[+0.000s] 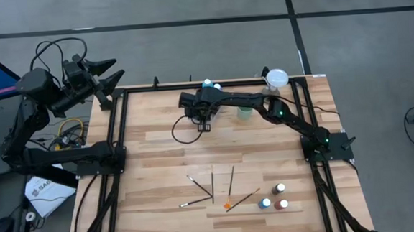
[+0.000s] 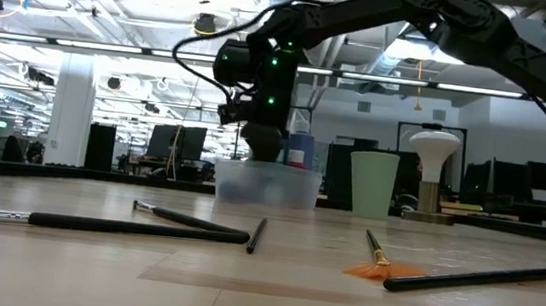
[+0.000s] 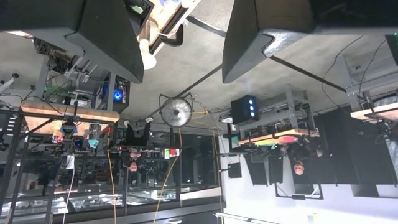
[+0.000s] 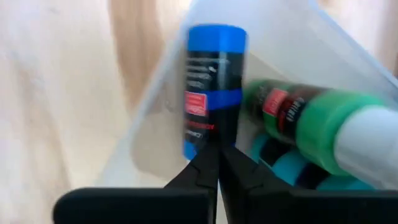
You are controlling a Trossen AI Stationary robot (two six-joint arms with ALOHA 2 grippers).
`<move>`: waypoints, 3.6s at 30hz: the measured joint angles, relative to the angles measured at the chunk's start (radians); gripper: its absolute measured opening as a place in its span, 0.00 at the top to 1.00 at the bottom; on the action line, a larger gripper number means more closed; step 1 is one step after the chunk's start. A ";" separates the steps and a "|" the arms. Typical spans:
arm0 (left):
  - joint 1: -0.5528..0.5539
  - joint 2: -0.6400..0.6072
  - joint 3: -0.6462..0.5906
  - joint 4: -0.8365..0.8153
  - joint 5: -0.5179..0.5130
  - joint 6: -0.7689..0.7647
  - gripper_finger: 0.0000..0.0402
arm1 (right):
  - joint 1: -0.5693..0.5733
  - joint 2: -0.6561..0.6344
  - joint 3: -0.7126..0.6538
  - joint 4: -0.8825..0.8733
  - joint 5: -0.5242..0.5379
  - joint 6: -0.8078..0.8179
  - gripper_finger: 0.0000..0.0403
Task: Pick & Place Paint Supplies
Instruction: Adjust the small blue paint bottle in the transparent bin
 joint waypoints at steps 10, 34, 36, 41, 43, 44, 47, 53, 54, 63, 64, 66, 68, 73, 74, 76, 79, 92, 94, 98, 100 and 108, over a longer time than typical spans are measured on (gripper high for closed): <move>0.000 0.000 0.000 0.000 0.001 0.005 0.47 | 0.013 -0.019 0.023 -0.052 0.001 -0.013 0.86; 0.000 -0.125 0.001 -0.003 0.004 0.060 0.47 | 0.046 -0.077 0.024 0.026 -0.064 -0.380 0.44; 0.000 -0.132 0.001 -0.003 0.004 0.058 0.47 | 0.042 -0.064 0.024 0.026 -0.061 -0.386 0.45; 0.000 -0.132 0.001 -0.005 0.000 0.058 0.47 | 0.022 -0.055 0.024 0.022 -0.058 -0.386 0.48; 0.000 -0.131 0.001 -0.004 0.000 0.060 0.47 | 0.018 -0.055 0.024 0.028 -0.048 -0.386 0.48; 0.000 -0.131 0.001 -0.004 0.000 0.060 0.47 | 0.018 -0.057 0.024 0.029 -0.036 -0.386 0.48; 0.000 -0.131 0.001 -0.004 0.000 0.060 0.47 | 0.019 -0.075 0.024 0.008 -0.023 -0.394 0.49; 0.000 -0.131 0.001 -0.004 0.000 0.060 0.47 | 0.023 -0.096 0.024 -0.012 -0.004 -0.510 0.50; 0.000 -0.131 0.001 -0.004 0.000 0.060 0.47 | 0.022 -0.094 0.024 -0.012 -0.005 -0.522 0.51; 0.000 -0.131 0.000 -0.005 0.001 0.061 0.47 | -0.023 -0.073 0.024 0.061 -0.007 -0.589 0.53; 0.000 -0.131 0.000 -0.006 0.002 0.064 0.47 | -0.026 -0.074 0.024 0.073 -0.007 -0.594 0.53; 0.000 -0.131 0.000 -0.006 0.005 0.076 0.47 | -0.029 -0.073 0.024 0.084 -0.008 -0.611 0.53; 0.000 -0.131 0.000 -0.007 0.005 0.085 0.47 | -0.029 -0.073 0.024 0.084 -0.008 -0.614 0.53; 0.000 -0.131 0.000 -0.010 0.004 0.086 0.47 | -0.025 -0.072 0.024 0.067 -0.021 -0.607 0.53; 0.000 -0.131 0.000 -0.010 0.004 0.086 0.47 | -0.023 -0.072 0.024 0.070 -0.028 -0.611 0.53; 0.000 -0.131 0.000 -0.011 0.004 0.086 0.47 | -0.019 -0.072 0.024 0.078 -0.032 -0.611 0.53; 0.000 -0.131 0.000 -0.011 0.004 0.086 0.47 | -0.018 -0.073 0.018 0.083 -0.043 -0.611 0.53; 0.000 -0.131 0.000 -0.012 0.000 0.086 0.47 | -0.022 -0.072 -0.146 0.195 0.011 -0.667 0.53; 0.000 -0.131 0.000 -0.012 0.000 0.086 0.47 | -0.023 -0.073 -0.145 0.200 0.012 -0.682 0.53; 0.000 -0.131 0.000 -0.012 0.000 0.086 0.47 | -0.023 -0.073 -0.146 0.185 0.014 -0.693 0.53; 0.000 -0.131 0.000 -0.012 0.000 0.086 0.47 | -0.023 -0.073 -0.146 0.177 0.014 -0.715 0.53; 0.000 -0.131 0.000 -0.012 0.004 0.052 0.47 | -0.020 -0.073 -0.145 0.147 0.014 -0.665 0.53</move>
